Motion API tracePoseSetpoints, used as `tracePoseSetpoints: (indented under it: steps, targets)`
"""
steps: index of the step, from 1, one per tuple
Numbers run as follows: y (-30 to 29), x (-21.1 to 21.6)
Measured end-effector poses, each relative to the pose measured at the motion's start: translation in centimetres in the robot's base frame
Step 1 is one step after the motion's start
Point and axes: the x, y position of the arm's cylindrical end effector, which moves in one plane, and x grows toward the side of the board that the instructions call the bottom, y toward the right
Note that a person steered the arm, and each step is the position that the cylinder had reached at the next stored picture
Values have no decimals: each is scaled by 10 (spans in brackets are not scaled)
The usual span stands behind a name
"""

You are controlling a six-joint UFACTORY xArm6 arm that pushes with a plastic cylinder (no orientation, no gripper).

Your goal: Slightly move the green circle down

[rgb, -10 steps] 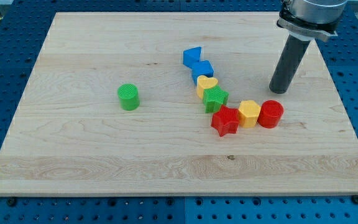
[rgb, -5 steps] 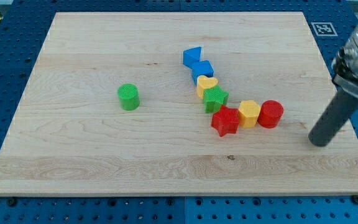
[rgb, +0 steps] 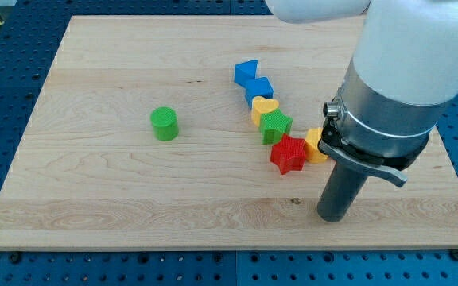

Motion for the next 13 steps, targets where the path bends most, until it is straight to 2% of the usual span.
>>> tracePoseSetpoints:
  steps: [1,3,6,7,9,11,12,13]
  targets:
    - [0,0]
    - [-66,-23]
    - [-95,-46]
    - [-123,-63]
    - [-144,-100]
    - [-166,-155]
    - [-198,-180]
    - [-216,-186]
